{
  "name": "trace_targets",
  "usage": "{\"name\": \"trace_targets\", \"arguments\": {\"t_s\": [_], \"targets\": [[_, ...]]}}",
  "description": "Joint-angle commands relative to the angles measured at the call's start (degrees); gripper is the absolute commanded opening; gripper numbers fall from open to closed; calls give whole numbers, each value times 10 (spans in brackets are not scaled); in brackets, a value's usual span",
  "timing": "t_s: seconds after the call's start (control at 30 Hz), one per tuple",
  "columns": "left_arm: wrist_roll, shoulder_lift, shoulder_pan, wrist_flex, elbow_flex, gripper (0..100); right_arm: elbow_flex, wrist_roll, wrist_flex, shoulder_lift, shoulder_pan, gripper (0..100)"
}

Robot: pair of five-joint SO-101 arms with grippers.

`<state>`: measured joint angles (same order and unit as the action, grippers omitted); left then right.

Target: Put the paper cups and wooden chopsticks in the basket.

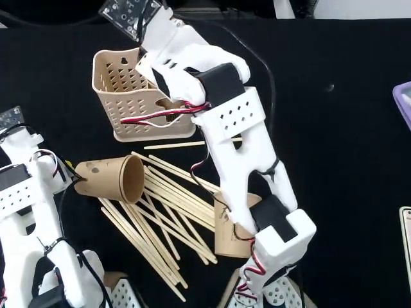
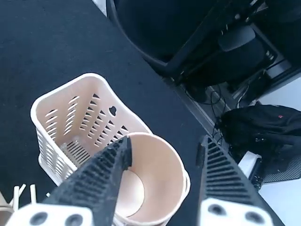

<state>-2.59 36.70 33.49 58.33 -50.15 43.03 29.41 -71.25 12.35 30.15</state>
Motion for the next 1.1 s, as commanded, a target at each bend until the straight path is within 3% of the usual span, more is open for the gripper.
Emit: {"name": "trace_targets", "arguments": {"t_s": [0.0, 0.53, 0.63, 0.8, 1.07], "targets": [[1, 5, 4, -8, 6, 220, 8, -6, 10, -10, 7, 237], [1, 5, 4, -8, 6, 220, 153, -1, -294, -65, 5, 237], [1, 5, 4, -8, 6, 220, 145, -5, -300, -79, -16, 237], [1, 5, 4, -8, 6, 220, 37, -2, -300, -175, -28, 237], [1, 5, 2, -8, 6, 220, -339, -1, -282, -395, -47, 240]]}}
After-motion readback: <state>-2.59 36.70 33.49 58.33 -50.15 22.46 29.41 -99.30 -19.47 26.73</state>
